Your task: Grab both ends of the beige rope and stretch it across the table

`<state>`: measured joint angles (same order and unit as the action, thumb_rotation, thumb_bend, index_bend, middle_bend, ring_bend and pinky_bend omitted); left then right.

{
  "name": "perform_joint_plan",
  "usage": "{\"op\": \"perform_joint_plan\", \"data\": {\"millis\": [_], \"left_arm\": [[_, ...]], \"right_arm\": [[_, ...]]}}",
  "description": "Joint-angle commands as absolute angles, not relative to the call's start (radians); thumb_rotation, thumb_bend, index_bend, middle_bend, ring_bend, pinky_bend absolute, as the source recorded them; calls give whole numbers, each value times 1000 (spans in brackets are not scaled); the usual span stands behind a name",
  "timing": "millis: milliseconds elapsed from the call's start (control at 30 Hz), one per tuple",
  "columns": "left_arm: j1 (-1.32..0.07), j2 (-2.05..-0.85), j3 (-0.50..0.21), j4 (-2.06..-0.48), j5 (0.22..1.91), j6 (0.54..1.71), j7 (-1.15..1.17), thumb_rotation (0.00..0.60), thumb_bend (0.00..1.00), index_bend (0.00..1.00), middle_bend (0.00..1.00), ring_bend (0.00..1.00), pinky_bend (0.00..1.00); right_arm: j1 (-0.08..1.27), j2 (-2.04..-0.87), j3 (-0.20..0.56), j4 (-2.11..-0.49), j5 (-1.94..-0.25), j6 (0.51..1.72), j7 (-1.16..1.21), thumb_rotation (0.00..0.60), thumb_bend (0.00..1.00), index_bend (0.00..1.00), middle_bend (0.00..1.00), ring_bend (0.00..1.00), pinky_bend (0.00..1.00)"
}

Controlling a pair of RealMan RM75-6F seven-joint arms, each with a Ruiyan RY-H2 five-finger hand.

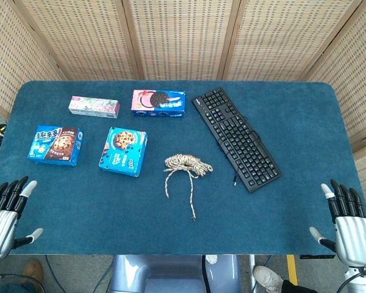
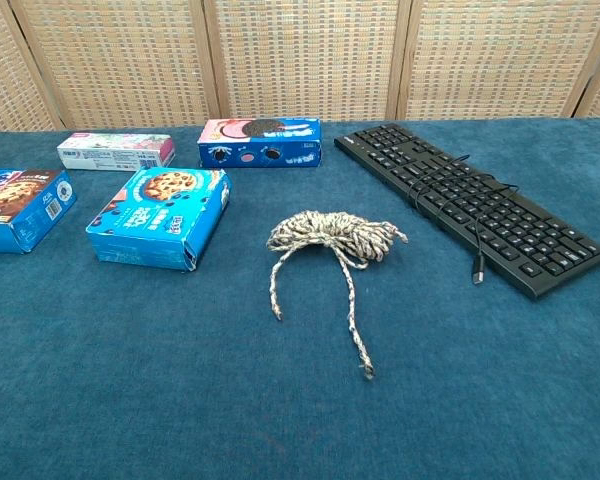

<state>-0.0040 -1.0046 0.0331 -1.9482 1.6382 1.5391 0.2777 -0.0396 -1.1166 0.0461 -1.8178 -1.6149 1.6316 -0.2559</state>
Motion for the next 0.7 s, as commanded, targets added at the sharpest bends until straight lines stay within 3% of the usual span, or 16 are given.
{"op": "perform_joint_plan", "data": {"millis": [33, 367, 700], "left_arm": [[-4, -1005, 33, -1947, 1636, 1538, 278, 600, 0, 0, 0, 0, 0], [-11, -1011, 26, -1946, 1626, 1530, 280, 600, 0, 0, 0, 0, 0], [-23, -1017, 8, -1949, 1588, 1515, 282, 600, 0, 0, 0, 0, 0]], "right_arm": [[-39, -1116, 46, -1817, -1613, 1629, -255, 600, 0, 66, 0, 0, 0], [-15, -1122, 47, -1814, -1611, 1587, -254, 600, 0, 126, 0, 0, 0], [264, -1104, 84, -1805, -1714, 1228, -248, 600, 3, 329, 0, 0, 0]]}}
